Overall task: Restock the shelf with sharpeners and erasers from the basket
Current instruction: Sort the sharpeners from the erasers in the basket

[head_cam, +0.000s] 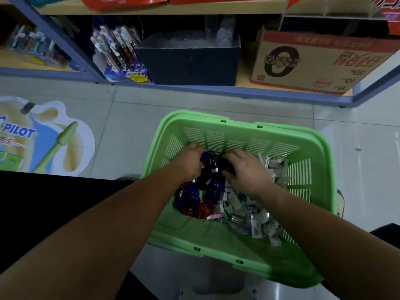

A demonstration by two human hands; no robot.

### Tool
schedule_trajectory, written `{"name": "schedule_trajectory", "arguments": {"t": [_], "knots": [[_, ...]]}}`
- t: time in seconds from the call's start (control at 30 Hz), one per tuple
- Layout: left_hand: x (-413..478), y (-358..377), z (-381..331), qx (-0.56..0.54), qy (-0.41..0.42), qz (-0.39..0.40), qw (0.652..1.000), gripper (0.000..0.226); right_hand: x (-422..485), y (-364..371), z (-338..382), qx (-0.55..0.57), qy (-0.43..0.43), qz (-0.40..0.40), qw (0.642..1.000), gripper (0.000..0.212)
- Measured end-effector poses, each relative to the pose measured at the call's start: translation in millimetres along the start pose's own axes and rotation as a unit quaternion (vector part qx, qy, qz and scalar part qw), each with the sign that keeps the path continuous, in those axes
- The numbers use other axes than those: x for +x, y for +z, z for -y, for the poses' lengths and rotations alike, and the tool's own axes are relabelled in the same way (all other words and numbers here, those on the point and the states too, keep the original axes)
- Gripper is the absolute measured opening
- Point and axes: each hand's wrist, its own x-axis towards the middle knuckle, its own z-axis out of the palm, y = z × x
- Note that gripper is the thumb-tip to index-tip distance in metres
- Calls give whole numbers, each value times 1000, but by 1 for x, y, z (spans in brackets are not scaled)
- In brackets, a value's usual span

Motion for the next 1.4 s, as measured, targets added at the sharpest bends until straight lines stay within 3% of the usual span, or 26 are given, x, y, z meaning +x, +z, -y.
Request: {"name": "schedule_trajectory", "arguments": {"t": [0.1,0.2,0.4,0.57,0.7,0.83,0.93,1.03,1.17,1.3,1.4], "knots": [[13,10,7,90,20,21,996,60,12,7,4,58,-9,9,998,55],[8,24,13,103,36,11,994,54,19,20,4,42,0,7,999,57],[-21,52,-8,82,2,-93,992,46,21,29,-4,31,-4,-17,999,61],[-38,48,-2,152,3,-52,987,29,25,19,-1,32,4,7,999,65],[-16,33,0,27,-3,-129,991,20,28,19,3,53,25,33,998,69],[10,31,-5,-121,-18,-77,989,24,29,18,3,117,40,85,989,74],[19,42,-6,-132,-41,-76,987,37,19,23,-5,101,47,11,994,55],[30,51,-6,-138,-116,-120,976,51,8,25,-10,6,62,-70,996,47],[39,50,-8,-211,-179,-139,951,32,2,25,-8,-90,83,-42,992,60],[43,46,-15,-280,-221,-144,923,17,10,17,-6,-47,101,5,994,62],[37,48,-13,-266,-195,-120,936,21,13,12,-6,-59,98,35,993,64]]}}
